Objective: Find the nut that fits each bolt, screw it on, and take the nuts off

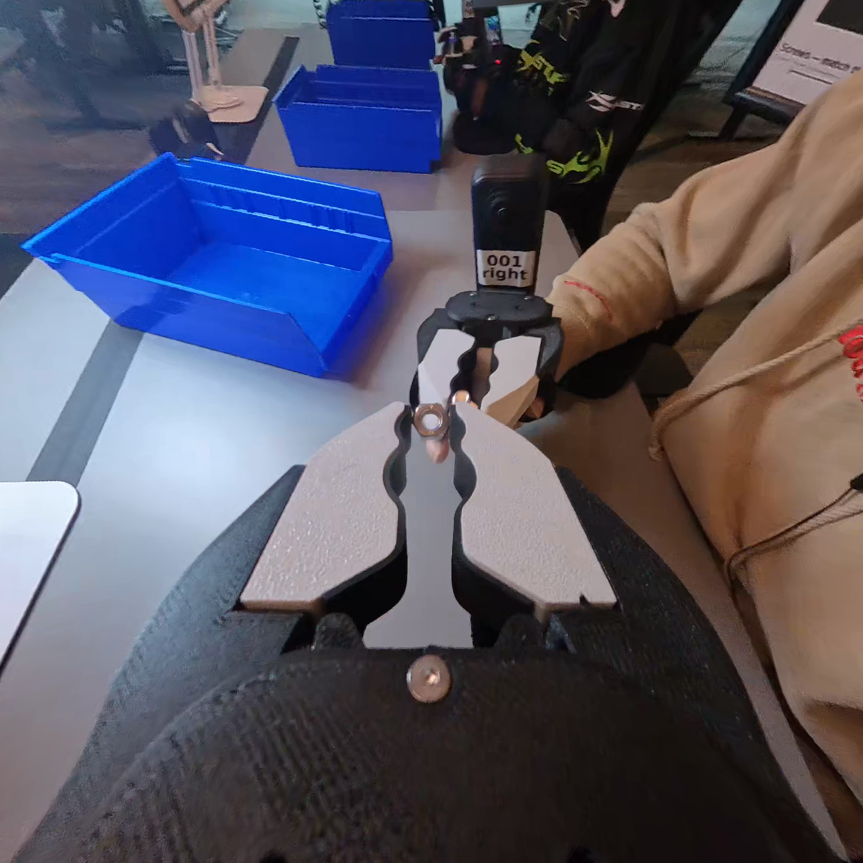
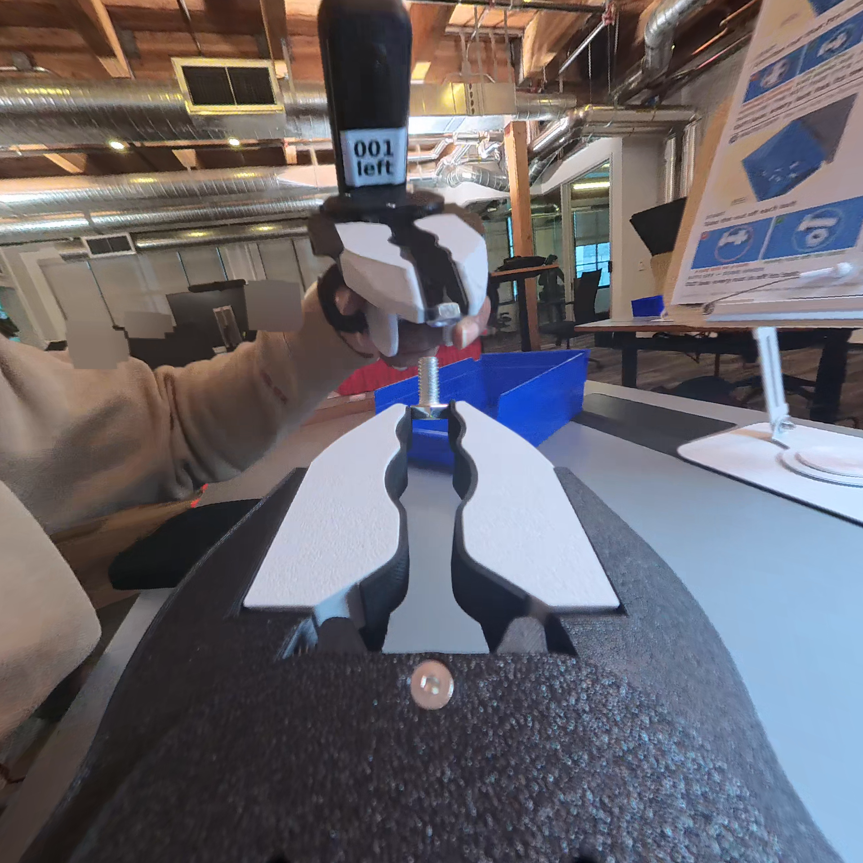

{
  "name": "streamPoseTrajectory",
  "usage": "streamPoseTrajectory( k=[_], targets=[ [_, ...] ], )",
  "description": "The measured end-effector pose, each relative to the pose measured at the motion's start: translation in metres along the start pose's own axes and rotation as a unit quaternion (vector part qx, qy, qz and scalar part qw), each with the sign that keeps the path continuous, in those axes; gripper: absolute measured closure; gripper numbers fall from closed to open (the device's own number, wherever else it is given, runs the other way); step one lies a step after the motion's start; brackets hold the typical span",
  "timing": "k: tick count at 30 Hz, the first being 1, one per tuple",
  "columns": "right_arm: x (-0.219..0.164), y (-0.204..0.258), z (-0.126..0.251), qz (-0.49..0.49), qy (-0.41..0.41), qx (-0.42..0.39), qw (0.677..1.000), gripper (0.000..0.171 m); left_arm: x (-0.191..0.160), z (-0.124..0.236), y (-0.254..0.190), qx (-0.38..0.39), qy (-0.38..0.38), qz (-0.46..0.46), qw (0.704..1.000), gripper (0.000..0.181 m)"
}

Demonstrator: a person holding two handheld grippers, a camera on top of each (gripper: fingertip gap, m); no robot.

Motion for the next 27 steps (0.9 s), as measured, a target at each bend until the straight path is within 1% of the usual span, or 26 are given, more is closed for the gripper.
streamPoseTrajectory(
  k=[3,9,18,27],
  targets=[
    [-0.008,0.015,-0.01,0.002,0.006,0.013,1.0,0.156,0.002,-0.002,-0.021,-0.025,0.03,-0.011,0.999,0.166],
    [-0.006,0.025,-0.01,0.013,0.002,0.017,1.0,0.157,-0.001,-0.009,-0.037,-0.039,0.071,-0.019,0.997,0.166],
    [0.003,0.034,-0.009,0.012,-0.023,0.036,0.999,0.157,0.007,-0.01,-0.044,-0.065,0.079,-0.019,0.995,0.165],
    [0.005,0.038,-0.009,0.015,-0.029,0.043,0.999,0.156,0.01,-0.01,-0.047,-0.079,0.088,-0.031,0.992,0.165]
  ],
)
Point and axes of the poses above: each gripper's, where its closed fingertips meet, z back along the fingers, x out of its top, y = z × x across the jaws, the point moved 4 cm from there along z, back along the fingers, and after that the axes turned 7 degrees about -y, right-handed, at the moved point
